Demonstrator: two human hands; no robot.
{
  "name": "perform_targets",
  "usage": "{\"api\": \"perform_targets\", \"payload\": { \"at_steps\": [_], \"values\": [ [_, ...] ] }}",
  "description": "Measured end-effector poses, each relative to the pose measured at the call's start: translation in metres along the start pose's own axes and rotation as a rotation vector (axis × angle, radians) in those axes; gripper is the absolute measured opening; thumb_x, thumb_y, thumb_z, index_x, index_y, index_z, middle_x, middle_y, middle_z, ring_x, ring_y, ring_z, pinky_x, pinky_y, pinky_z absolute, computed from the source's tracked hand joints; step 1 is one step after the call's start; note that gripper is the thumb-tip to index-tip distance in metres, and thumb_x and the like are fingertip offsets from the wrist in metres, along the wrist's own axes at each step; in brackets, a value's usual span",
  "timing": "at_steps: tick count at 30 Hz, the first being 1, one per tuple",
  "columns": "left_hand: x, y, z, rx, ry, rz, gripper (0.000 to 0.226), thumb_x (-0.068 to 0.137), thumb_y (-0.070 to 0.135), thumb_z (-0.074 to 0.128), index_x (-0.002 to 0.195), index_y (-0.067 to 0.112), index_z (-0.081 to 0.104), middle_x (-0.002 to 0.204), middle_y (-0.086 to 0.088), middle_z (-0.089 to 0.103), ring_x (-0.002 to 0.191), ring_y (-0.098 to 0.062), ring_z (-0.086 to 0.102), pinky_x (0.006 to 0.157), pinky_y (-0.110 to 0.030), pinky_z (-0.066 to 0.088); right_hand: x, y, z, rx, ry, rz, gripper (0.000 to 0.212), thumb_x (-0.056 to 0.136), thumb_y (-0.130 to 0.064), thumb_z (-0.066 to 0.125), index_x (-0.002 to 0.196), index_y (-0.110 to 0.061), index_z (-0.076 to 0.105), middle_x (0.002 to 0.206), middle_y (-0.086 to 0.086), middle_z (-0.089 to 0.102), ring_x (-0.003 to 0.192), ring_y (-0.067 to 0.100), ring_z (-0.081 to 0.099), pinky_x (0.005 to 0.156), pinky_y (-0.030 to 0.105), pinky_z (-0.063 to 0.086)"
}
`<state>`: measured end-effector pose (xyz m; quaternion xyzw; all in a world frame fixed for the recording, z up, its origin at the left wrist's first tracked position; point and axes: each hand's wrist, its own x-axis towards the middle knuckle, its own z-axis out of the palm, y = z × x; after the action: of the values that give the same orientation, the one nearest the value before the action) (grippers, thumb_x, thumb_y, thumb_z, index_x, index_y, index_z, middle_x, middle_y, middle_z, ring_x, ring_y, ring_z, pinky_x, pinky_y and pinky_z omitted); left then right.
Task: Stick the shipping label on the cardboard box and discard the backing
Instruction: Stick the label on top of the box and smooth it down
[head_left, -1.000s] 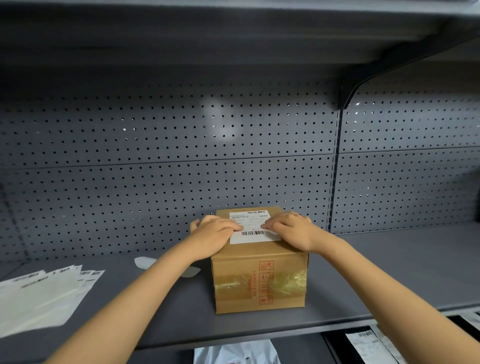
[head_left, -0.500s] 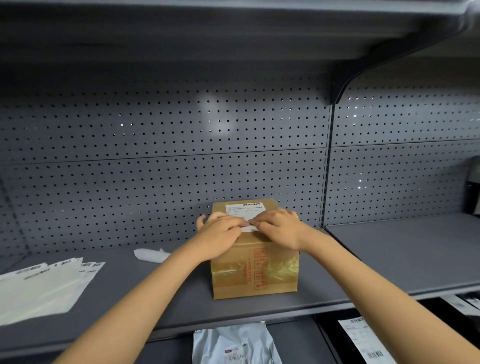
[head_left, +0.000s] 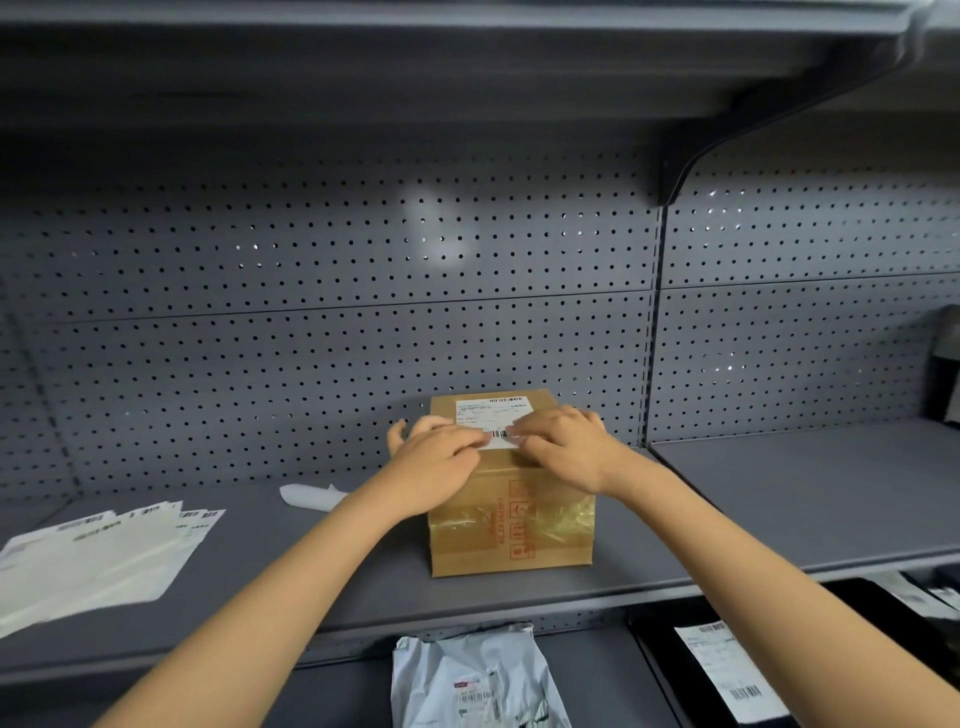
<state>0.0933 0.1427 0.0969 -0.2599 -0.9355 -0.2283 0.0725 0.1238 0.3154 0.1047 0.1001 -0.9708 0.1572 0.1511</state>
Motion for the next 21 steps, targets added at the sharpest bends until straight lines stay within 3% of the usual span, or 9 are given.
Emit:
{"api": "perform_targets", "payload": {
  "at_steps": [10, 14, 17, 21],
  "values": [
    [-0.011, -0.016, -0.011, 0.088, 0.013, -0.031, 0.043, 0.093, 0.019, 0.027, 0.126, 0.033, 0.051, 0.14, 0.015, 0.045, 0.134, -0.009, 0.023, 0.114, -0.046, -0.006, -0.012, 0.021, -0.007, -0.012, -0.008, 0.044, 0.038, 0.094, -0.028, 0.033, 0.112, -0.018, 0.065, 0.133, -0.006, 0.056, 0.123, 0.019, 0.044, 0.103, 0.038, 0.021],
    [-0.013, -0.014, -0.011, 0.108, 0.045, -0.049, 0.042, 0.093, 0.019, 0.028, 0.125, 0.031, 0.052, 0.141, 0.013, 0.045, 0.134, -0.01, 0.022, 0.114, -0.046, -0.005, -0.015, 0.022, -0.01, -0.039, 0.02, 0.051, 0.038, 0.093, -0.027, 0.034, 0.107, -0.012, 0.067, 0.127, -0.004, 0.06, 0.119, 0.021, 0.048, 0.097, 0.037, 0.022],
    [-0.014, 0.003, -0.006, 0.081, 0.034, 0.009, 0.044, 0.091, 0.017, 0.03, 0.13, 0.03, 0.047, 0.141, 0.009, 0.043, 0.135, -0.011, 0.021, 0.113, -0.045, -0.004, -0.015, 0.005, -0.005, -0.008, 0.029, 0.008, 0.036, 0.094, -0.028, 0.035, 0.111, -0.02, 0.065, 0.129, -0.007, 0.059, 0.122, 0.019, 0.045, 0.099, 0.039, 0.023],
    [-0.013, 0.017, 0.002, 0.096, -0.013, 0.064, 0.046, 0.091, 0.017, 0.028, 0.131, 0.032, 0.045, 0.142, 0.012, 0.043, 0.134, -0.012, 0.022, 0.112, -0.046, -0.003, -0.014, -0.008, 0.002, -0.005, -0.011, -0.037, 0.036, 0.093, -0.028, 0.033, 0.114, -0.022, 0.063, 0.128, -0.002, 0.059, 0.118, 0.023, 0.046, 0.09, 0.037, 0.022]
  ]
}}
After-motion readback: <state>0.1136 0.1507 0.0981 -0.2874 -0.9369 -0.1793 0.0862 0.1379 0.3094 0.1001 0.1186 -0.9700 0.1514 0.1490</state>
